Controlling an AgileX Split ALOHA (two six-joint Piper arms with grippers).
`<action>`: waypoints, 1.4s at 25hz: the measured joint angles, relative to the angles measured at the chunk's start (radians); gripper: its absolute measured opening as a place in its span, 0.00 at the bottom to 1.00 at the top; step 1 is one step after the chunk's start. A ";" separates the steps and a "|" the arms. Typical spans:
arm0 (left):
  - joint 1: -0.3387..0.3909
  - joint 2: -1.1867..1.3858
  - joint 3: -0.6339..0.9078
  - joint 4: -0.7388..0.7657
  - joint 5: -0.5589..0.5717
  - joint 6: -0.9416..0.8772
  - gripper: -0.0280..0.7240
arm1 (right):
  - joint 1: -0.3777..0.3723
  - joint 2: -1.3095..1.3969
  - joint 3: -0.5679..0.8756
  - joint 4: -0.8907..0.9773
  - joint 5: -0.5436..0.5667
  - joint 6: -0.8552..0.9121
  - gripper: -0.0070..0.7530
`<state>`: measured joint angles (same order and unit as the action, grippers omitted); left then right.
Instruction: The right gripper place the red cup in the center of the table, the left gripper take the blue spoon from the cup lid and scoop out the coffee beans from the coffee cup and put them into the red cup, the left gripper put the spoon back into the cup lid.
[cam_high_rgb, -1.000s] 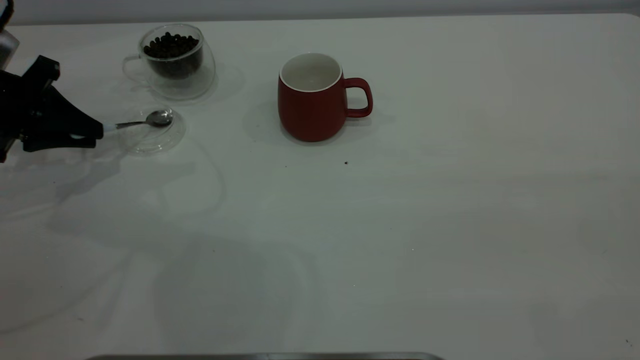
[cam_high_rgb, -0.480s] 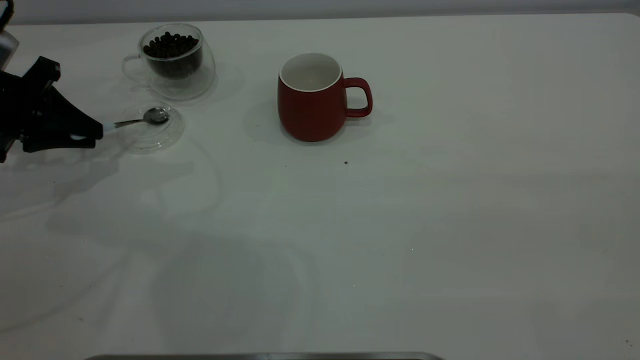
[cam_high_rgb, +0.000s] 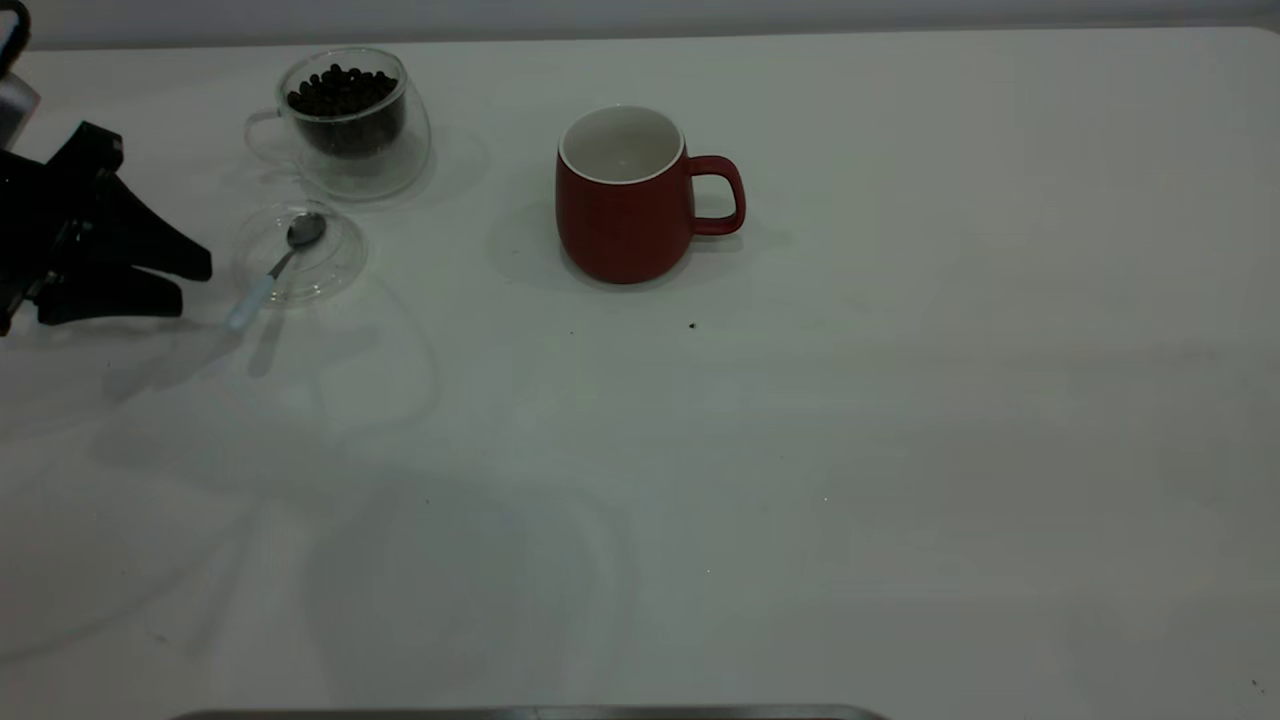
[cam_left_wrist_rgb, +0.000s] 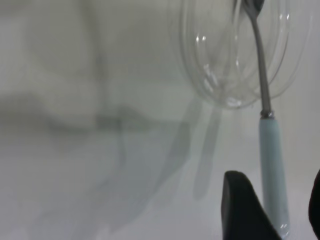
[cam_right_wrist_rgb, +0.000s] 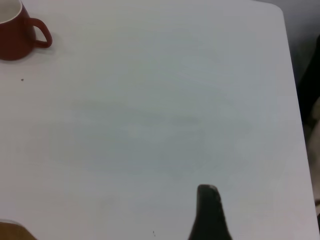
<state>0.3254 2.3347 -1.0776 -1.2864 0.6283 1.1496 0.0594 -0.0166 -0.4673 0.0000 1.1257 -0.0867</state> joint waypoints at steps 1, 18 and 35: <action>0.000 0.000 0.000 0.018 0.000 -0.003 0.56 | 0.000 0.000 0.000 0.000 0.000 0.000 0.78; 0.018 -0.580 -0.168 0.277 0.338 -0.388 0.53 | 0.000 0.000 0.000 0.000 0.000 0.000 0.77; -0.090 -1.258 -0.178 1.128 0.537 -1.018 0.49 | 0.000 0.000 0.000 0.000 0.000 0.000 0.77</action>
<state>0.2356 1.0771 -1.2557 -0.1584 1.1655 0.1319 0.0594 -0.0166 -0.4673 0.0000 1.1257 -0.0867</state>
